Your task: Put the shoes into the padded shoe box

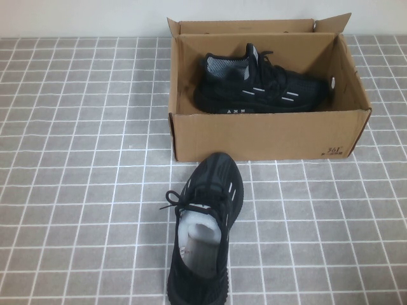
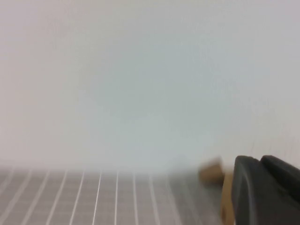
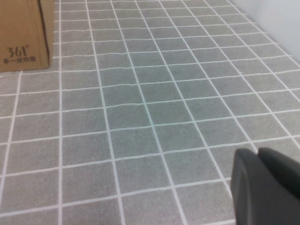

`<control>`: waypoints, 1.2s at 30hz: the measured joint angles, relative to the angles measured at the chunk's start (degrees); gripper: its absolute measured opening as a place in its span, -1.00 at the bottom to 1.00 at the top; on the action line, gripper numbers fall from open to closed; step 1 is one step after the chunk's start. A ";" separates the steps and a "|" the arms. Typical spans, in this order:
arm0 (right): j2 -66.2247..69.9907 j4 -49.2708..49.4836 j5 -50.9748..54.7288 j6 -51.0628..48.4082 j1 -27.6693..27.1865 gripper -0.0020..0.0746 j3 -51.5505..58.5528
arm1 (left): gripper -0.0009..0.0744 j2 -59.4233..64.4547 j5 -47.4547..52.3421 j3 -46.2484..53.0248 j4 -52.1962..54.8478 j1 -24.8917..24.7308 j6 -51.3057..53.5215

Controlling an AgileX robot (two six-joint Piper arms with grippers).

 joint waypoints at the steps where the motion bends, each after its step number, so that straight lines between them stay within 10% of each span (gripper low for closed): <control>1: 0.00 0.00 0.00 0.00 0.00 -0.97 0.00 | -0.99 1.16 1.41 0.00 0.00 0.00 0.00; 22: 0.00 0.00 0.00 0.00 0.00 -0.97 0.00 | -0.99 34.49 26.37 -16.25 -30.09 -5.26 47.34; 36: 0.00 0.00 0.00 0.00 0.00 -0.97 0.00 | -0.99 52.49 31.67 -23.96 -32.06 -22.41 67.80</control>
